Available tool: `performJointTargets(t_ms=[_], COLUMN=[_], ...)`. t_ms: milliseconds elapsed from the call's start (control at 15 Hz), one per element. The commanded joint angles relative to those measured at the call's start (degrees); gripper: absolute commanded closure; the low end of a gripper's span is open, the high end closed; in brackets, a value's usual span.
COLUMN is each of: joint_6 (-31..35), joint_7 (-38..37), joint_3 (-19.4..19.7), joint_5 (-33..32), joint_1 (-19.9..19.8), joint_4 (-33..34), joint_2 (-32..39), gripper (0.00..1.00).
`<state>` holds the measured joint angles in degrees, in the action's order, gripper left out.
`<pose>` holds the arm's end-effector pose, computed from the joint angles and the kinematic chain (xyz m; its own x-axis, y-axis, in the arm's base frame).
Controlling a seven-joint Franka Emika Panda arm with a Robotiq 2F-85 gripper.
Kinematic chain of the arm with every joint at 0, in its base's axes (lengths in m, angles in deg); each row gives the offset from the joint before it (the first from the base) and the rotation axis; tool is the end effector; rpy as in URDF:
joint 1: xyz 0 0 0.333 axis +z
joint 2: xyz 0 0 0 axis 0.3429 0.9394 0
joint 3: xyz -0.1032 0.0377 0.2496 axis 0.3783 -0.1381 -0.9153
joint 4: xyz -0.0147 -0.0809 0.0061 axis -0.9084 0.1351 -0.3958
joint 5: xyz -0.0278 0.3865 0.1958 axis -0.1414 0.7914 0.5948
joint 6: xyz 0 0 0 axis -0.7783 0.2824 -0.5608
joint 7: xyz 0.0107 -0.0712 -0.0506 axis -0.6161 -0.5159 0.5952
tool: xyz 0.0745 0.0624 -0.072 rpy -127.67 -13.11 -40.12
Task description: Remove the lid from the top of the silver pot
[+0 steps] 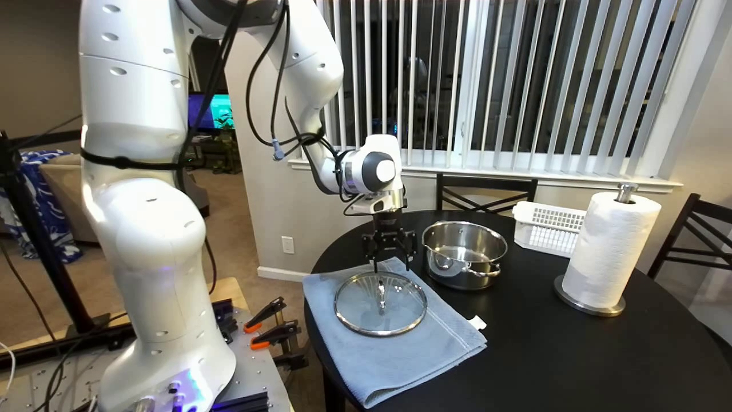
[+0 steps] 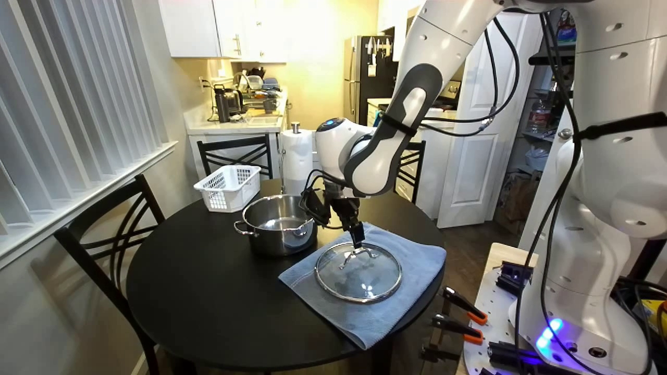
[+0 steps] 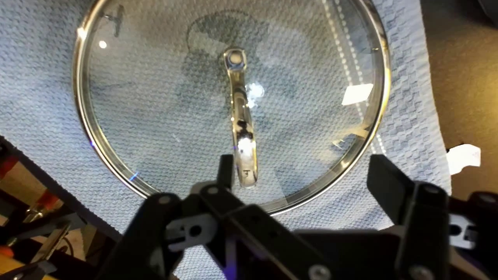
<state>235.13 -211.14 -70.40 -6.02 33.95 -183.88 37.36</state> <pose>0.4889 0.0391 0.1110 -0.5819 -0.7849 0.2128 -0.8123 0.5740 -0.1040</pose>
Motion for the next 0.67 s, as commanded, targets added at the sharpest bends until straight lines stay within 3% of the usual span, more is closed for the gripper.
performJointTargets(t_ms=[0, 133, 200, 600], joint_6=[3.8, 5.5, 3.1, 3.1], joint_7=[0.0, 0.0, 0.0, 0.0], joint_3=[-1.8, -2.6, -1.3, -1.3], joint_5=[-2.0, -2.2, -0.7, -0.7], joint_1=[-1.1, -1.4, -0.2, -0.1], joint_4=[-4.8, -6.6, -2.9, -2.8], joint_2=[-4.3, -5.9, -2.2, -2.1], gripper=[0.00, 0.00, 0.00, 0.00])
